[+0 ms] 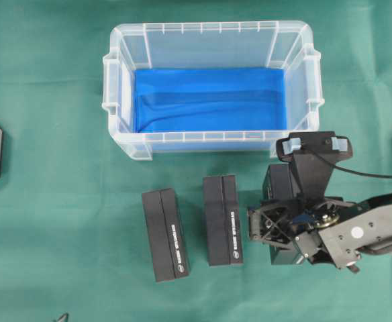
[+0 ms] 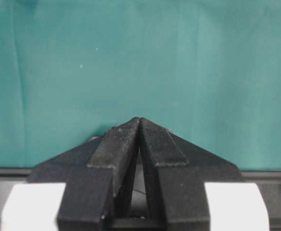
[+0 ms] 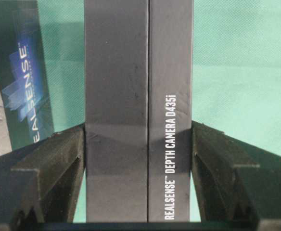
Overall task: Take the box out of the case with the right arm.
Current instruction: 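Carry the held box forward and lower it onto the cloth right of the others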
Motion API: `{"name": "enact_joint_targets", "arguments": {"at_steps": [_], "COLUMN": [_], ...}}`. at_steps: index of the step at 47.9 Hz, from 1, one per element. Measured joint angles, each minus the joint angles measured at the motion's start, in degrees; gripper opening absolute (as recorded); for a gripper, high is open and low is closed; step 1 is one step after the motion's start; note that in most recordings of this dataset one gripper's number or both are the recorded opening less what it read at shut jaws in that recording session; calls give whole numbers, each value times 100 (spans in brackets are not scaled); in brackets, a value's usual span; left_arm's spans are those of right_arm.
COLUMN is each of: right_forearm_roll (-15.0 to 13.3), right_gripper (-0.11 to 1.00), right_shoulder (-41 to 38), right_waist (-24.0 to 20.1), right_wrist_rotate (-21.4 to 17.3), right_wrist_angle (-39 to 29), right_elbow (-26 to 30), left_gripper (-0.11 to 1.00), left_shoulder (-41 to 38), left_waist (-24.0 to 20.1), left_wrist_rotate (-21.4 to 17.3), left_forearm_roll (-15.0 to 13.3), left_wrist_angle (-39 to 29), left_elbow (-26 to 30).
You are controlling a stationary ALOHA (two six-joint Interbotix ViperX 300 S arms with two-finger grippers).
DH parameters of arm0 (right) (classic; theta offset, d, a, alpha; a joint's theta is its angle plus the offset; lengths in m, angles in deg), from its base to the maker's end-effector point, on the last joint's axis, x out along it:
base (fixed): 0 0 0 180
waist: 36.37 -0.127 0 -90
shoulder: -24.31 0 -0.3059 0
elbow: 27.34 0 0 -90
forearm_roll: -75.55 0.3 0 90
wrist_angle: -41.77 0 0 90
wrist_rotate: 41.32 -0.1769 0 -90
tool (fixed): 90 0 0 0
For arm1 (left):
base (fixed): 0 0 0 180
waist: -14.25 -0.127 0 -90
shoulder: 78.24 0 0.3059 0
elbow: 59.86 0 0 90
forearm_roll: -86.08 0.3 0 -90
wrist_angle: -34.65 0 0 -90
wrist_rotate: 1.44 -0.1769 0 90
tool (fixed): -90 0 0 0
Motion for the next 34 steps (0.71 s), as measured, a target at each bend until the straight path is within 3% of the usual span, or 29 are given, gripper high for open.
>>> {"name": "enact_joint_targets", "arguments": {"at_steps": [25, 30, 34], "right_forearm_roll": [18, 18, 18], "right_gripper": [65, 89, 93], "right_shoulder": [0, 9, 0], "right_waist": [0, 0, 0], "right_wrist_rotate": [-9, -9, -9], "right_wrist_angle": [202, 158, 114], "right_elbow": [-18, -9, -9], "left_gripper": [2, 2, 2], "left_shoulder": [0, 0, -9], "left_waist": [0, 0, 0], "left_wrist_rotate": [0, 9, 0], "left_forearm_roll": [0, 0, 0], "left_wrist_angle": [0, 0, 0], "left_elbow": [0, 0, 0]}}
